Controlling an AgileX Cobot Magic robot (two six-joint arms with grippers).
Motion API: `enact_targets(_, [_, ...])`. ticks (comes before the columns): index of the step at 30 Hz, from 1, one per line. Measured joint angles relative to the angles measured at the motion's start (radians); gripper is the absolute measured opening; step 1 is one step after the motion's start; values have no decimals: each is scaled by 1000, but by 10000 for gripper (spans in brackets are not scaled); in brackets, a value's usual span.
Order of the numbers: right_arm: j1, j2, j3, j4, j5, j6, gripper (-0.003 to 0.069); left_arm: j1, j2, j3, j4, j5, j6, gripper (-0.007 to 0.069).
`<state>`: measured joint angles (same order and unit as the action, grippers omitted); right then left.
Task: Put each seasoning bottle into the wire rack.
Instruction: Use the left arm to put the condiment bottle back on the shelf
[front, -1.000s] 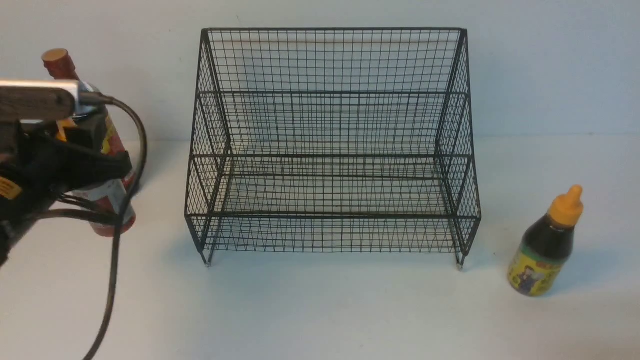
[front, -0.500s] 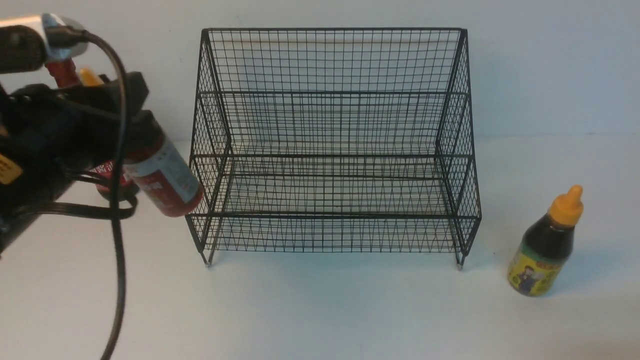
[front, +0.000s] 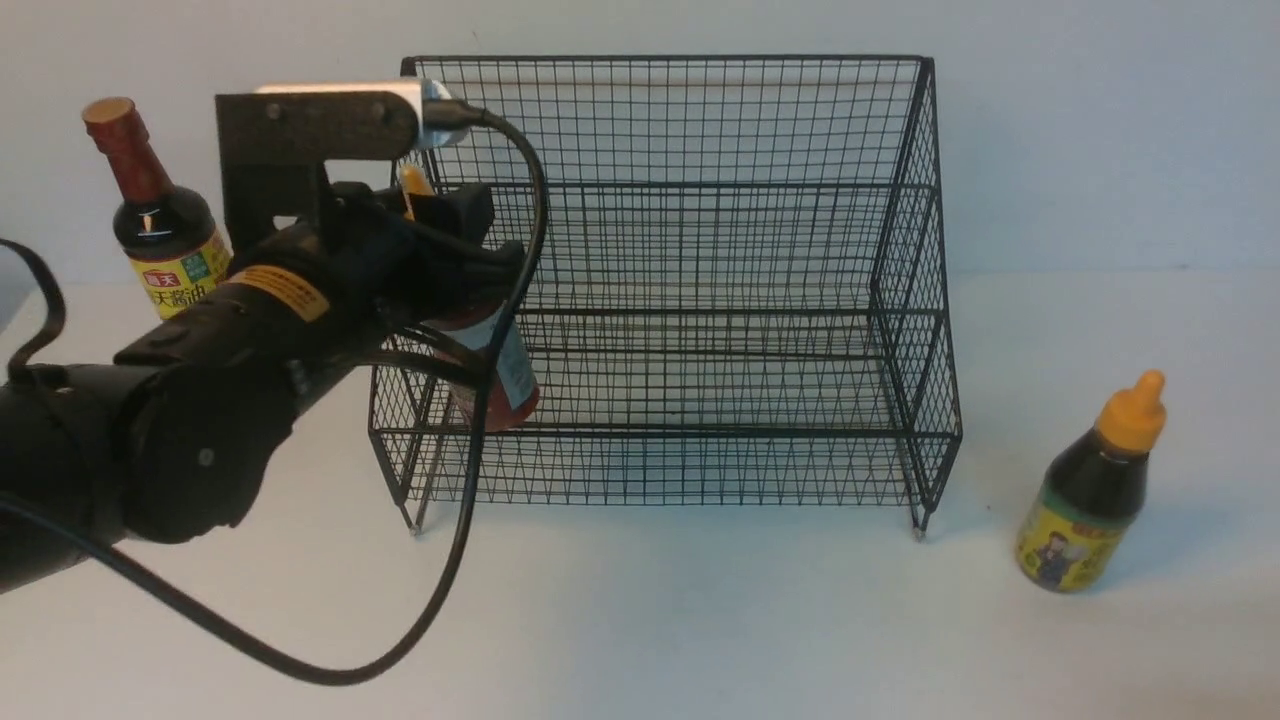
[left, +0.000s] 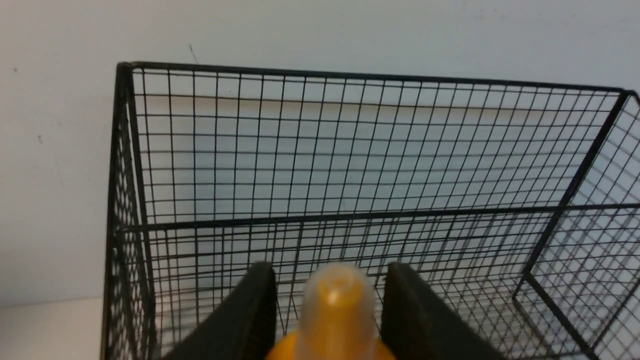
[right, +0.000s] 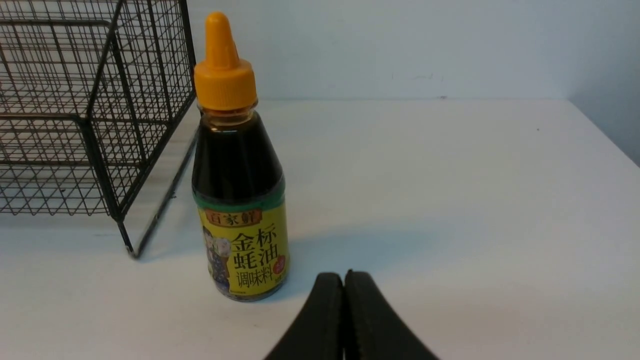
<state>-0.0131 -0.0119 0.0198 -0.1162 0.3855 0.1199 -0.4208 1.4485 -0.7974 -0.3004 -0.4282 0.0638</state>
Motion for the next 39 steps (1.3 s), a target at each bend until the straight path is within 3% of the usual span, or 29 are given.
enact_targets(8, [0,0,0,0,0,0,-10,0,65,-2,-7,-6,78,254])
enact_targets(21, [0,0,0,0,0,0,-10,0,182,-5,3,-19,87,254])
enact_targets(24, [0,0,0,0,0,0,-10,0,186,-5,3,-21,86,284])
enact_targets(31, [0,0,0,0,0,0,-10,0,123,-7,3,86,104,479])
enact_targets(36, [0,0,0,0,0,0,-10,0,13,-7,-1,109,176,487])
enact_targets(39, [0,0,0,0,0,0,-10,10,-76,-7,-28,111,241,442])
